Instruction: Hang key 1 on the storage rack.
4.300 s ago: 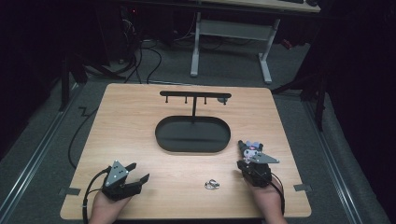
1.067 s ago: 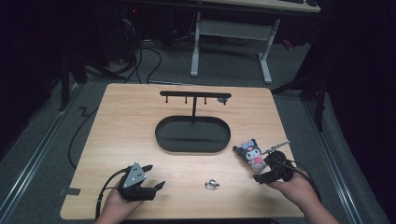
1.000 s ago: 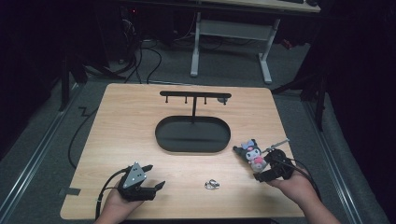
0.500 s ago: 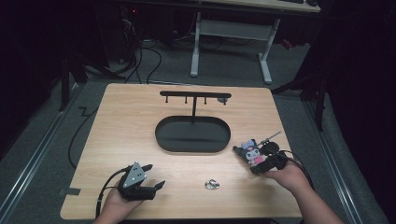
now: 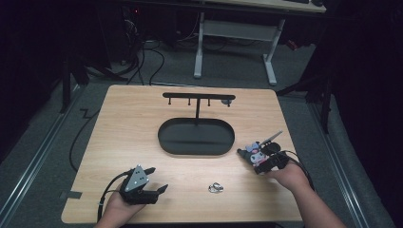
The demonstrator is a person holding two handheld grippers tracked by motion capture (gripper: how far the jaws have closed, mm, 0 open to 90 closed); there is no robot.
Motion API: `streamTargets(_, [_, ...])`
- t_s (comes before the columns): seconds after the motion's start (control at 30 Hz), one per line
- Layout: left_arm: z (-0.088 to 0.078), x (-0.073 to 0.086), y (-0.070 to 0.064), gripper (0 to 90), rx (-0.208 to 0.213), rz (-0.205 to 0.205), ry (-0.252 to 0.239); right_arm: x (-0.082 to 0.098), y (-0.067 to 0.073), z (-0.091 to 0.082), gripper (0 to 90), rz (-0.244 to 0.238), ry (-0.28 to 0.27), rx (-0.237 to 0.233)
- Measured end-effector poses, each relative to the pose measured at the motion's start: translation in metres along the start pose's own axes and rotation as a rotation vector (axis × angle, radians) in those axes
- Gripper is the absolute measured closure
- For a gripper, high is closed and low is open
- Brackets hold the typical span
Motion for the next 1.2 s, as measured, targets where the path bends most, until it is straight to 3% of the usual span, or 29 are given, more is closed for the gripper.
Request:
streamTargets(0.27, [0.0,-0.001,-0.001,24.8,0.001,0.002,-0.007,0.0,0.001,-0.001,46.5,-0.005,-0.011,0.004])
streamTargets(0.53, [0.0,-0.001,-0.001,24.8,-0.001,0.007,-0.007,0.006,0.01,-0.016,46.9,-0.03,-0.011,-0.009])
streamTargets(0.57, [0.0,-0.001,-0.001,24.8,-0.002,0.007,-0.007,0.006,0.011,-0.017,47.0,-0.051,-0.02,-0.01])
streamTargets(1.2, [0.002,0.0,-0.002,24.8,0.001,0.008,-0.005,0.011,0.031,-0.044,47.0,-0.091,-0.046,-0.036])
Point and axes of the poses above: each handheld gripper's, and its own axes: z roughly forward along the jaws, x roughly out of its underside, y roughly to its left, the point moved 9 cm from there along z, roughly forward along the jaws, and after that the axes turned 12 degrees about y, right-handed, at the moved point
